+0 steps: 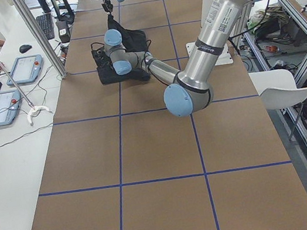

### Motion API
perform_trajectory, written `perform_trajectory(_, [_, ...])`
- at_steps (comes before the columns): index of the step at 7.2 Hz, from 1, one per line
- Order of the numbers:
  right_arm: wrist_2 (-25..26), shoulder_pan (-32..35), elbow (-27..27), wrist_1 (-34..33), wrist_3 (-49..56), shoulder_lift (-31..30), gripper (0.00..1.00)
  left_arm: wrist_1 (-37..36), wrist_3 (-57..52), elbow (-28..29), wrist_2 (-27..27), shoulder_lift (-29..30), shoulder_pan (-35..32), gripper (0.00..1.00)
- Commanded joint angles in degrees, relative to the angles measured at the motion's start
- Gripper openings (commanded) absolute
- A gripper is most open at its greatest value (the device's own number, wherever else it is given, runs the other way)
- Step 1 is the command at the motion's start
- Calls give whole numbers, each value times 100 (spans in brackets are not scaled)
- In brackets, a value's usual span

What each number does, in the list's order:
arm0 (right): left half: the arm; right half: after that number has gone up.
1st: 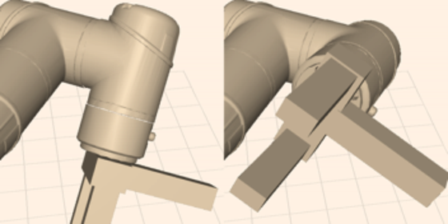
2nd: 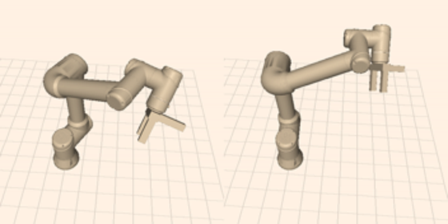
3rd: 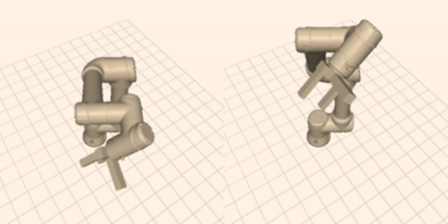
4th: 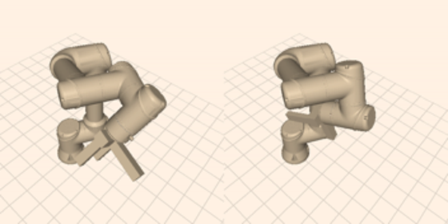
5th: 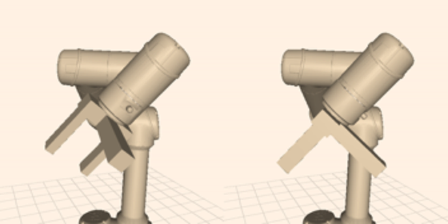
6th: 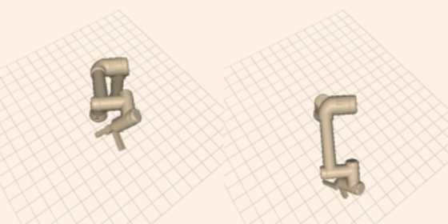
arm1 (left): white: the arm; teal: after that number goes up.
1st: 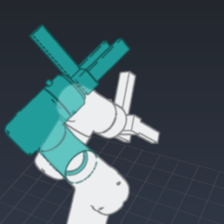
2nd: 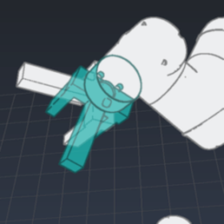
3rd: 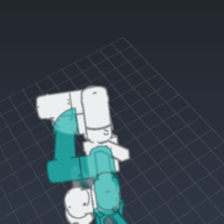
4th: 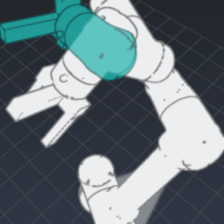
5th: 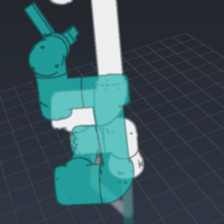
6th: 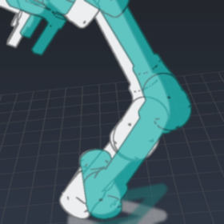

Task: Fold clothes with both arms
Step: 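Lay the hem over the collar and open both grippers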

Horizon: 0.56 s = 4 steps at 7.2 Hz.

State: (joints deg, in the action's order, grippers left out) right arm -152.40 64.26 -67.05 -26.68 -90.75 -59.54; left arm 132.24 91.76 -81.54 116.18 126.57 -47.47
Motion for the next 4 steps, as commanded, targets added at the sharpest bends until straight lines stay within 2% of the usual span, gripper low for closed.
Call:
perform_trajectory(1, [516,-237,183,-153,5,118,0,309,0,845,-271,375,-8,0])
perform_trajectory(2, [674,-325,235,-153,5,135,0,459,0,1408,-280,700,-8,0])
perform_trajectory(3, [789,-370,401,-153,-4,231,0,695,9,1770,-289,781,-8,0])
perform_trajectory(4, [877,-388,481,-153,-4,267,0,819,0,1878,-298,773,-8,0])
